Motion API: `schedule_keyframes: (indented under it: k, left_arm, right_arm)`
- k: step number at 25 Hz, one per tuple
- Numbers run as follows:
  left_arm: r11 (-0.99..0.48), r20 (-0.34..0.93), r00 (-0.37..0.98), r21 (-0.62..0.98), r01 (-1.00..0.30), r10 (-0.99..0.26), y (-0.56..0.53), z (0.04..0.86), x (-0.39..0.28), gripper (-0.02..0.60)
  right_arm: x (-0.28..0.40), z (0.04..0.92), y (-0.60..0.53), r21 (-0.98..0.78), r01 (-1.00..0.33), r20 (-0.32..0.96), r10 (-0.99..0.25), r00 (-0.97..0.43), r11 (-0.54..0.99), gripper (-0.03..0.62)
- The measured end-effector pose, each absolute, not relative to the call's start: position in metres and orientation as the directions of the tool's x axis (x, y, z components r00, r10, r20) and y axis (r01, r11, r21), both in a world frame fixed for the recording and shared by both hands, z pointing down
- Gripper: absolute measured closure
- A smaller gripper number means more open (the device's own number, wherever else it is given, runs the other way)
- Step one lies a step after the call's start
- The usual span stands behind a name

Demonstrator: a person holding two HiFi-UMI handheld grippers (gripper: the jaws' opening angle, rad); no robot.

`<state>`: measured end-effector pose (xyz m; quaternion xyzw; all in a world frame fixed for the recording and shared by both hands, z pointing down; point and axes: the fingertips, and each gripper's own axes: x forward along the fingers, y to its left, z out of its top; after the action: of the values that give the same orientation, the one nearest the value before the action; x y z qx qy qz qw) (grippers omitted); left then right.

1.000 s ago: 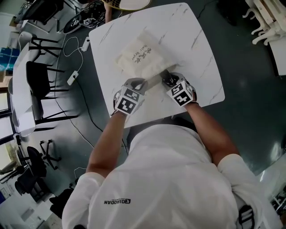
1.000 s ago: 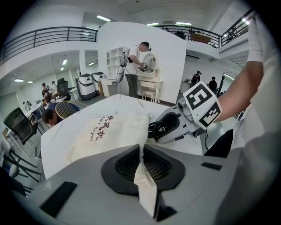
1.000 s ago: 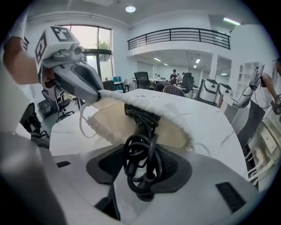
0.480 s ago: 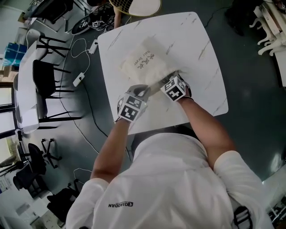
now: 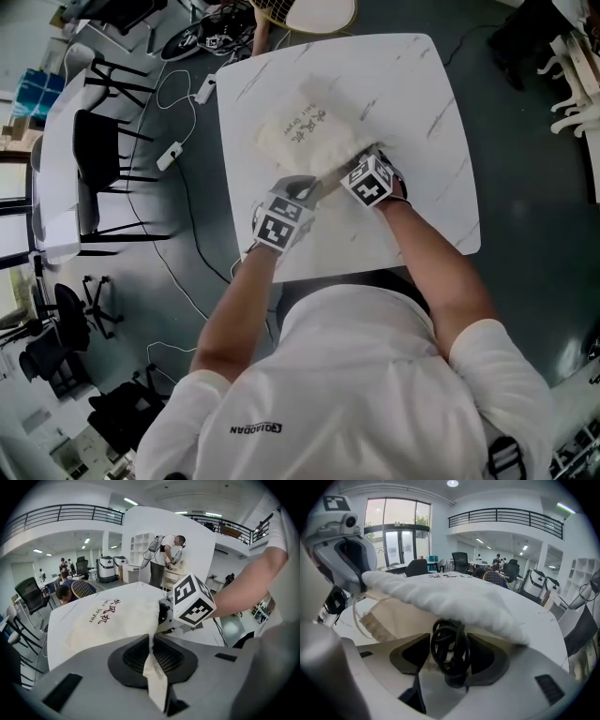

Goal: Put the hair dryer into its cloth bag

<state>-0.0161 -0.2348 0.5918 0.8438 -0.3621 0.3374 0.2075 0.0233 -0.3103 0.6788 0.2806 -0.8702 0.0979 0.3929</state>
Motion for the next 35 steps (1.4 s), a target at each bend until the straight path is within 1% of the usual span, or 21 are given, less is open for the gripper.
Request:
schedule_keyframes:
  k: [2, 3, 9, 15, 18, 21, 25, 27, 30, 33, 34, 35]
  left_arm:
    - [-0.652, 0.722, 0.507, 0.104, -0.751, -0.47, -0.236, 0.594, -0.015, 0.531]
    - [-0.651, 0.722, 0.507, 0.104, -0.752, -0.471, -0.236, 0.594, -0.014, 0.531]
    - [-0.653, 0.736, 0.494, 0.093, -0.751, -0.463, -0.23, 0.601, -0.012, 0.529]
    - [-0.704, 0.812, 0.42, 0.016, -0.71, -0.405, -0.215, 0.637, -0.004, 0.517]
    - [-0.73, 0.838, 0.391, -0.012, -0.683, -0.379, -0.21, 0.655, 0.001, 0.5]
    - [-0.735, 0.845, 0.39, -0.005, -0.678, -0.365, -0.207, 0.662, 0.004, 0.479]
    - [-0.729, 0.836, 0.425, 0.044, -0.683, -0.348, -0.2, 0.654, 0.009, 0.405]
    - [-0.72, 0.827, 0.435, 0.054, -0.692, -0.356, -0.198, 0.648, 0.01, 0.399]
    - [-0.699, 0.82, 0.427, 0.046, -0.713, -0.381, -0.196, 0.643, 0.004, 0.407]
    - [-0.703, 0.833, 0.38, -0.016, -0.711, -0.403, -0.199, 0.65, -0.004, 0.417]
    - [-0.71, 0.842, 0.357, -0.044, -0.703, -0.405, -0.2, 0.656, -0.005, 0.426]
    - [-0.716, 0.848, 0.338, -0.067, -0.695, -0.408, -0.201, 0.659, -0.006, 0.456]
  right_arm:
    - [0.03, 0.679, -0.305, 0.057, -0.552, 0.736, -0.409, -0.54, 0.832, 0.302]
    - [0.034, 0.679, -0.301, 0.056, -0.551, 0.733, -0.409, -0.544, 0.833, 0.298]
    - [0.066, 0.666, -0.276, 0.025, -0.596, 0.694, -0.443, -0.567, 0.803, 0.296]
    - [0.094, 0.627, -0.24, -0.04, -0.642, 0.642, -0.472, -0.604, 0.766, 0.301]
    - [0.104, 0.604, -0.223, -0.061, -0.65, 0.609, -0.488, -0.626, 0.757, 0.307]
    - [0.111, 0.583, -0.207, -0.086, -0.664, 0.576, -0.507, -0.642, 0.743, 0.313]
    - [0.116, 0.565, -0.193, -0.085, -0.674, 0.561, -0.524, -0.641, 0.734, 0.315]
    - [0.12, 0.564, -0.191, -0.091, -0.685, 0.556, -0.534, -0.637, 0.723, 0.316]
    - [0.118, 0.574, -0.193, -0.095, -0.697, 0.56, -0.541, -0.628, 0.711, 0.338]
    - [0.109, 0.597, -0.208, -0.033, -0.687, 0.58, -0.546, -0.604, 0.725, 0.402]
    - [0.104, 0.608, -0.216, -0.005, -0.678, 0.593, -0.544, -0.593, 0.735, 0.411]
    - [0.099, 0.618, -0.226, 0.024, -0.668, 0.608, -0.541, -0.581, 0.744, 0.414]
